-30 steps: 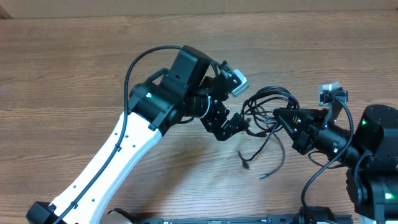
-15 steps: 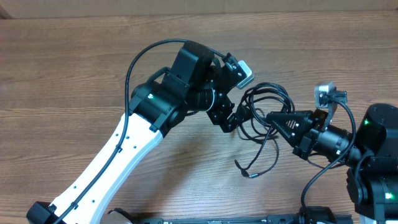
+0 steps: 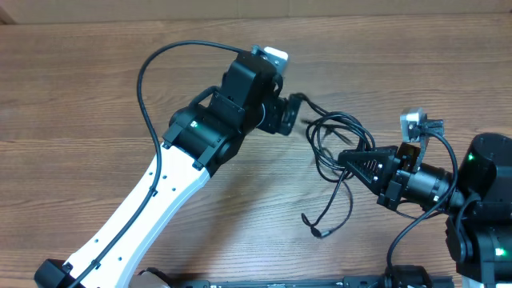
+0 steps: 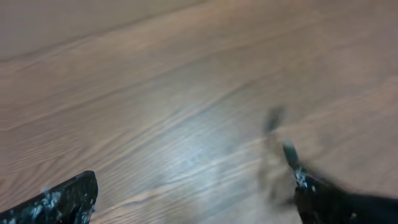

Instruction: Untangle cables

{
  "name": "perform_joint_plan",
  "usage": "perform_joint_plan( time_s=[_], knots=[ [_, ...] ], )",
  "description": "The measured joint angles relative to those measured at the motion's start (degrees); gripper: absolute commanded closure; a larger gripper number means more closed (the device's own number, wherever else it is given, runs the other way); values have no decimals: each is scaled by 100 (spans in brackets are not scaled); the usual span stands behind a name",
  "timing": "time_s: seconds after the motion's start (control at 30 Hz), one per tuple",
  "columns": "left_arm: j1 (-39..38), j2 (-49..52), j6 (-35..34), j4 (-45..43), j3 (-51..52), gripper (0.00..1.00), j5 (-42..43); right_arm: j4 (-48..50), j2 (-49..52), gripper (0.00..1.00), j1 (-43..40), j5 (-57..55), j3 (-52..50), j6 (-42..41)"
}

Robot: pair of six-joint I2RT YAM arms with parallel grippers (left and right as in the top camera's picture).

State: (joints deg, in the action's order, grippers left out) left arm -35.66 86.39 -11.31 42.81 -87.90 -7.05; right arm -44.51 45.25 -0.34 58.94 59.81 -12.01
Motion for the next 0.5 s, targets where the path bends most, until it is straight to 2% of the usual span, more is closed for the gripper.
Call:
perform_joint_plan(
  time_s=[0.23, 0.5],
  knots=[
    [0, 0, -87, 131, 0, 1, -568, -125, 0, 96, 0, -35, 0, -2],
    [2, 0, -188, 503, 0, 1, -778, -588, 0, 96, 0, -809, 0, -4]
  ],
)
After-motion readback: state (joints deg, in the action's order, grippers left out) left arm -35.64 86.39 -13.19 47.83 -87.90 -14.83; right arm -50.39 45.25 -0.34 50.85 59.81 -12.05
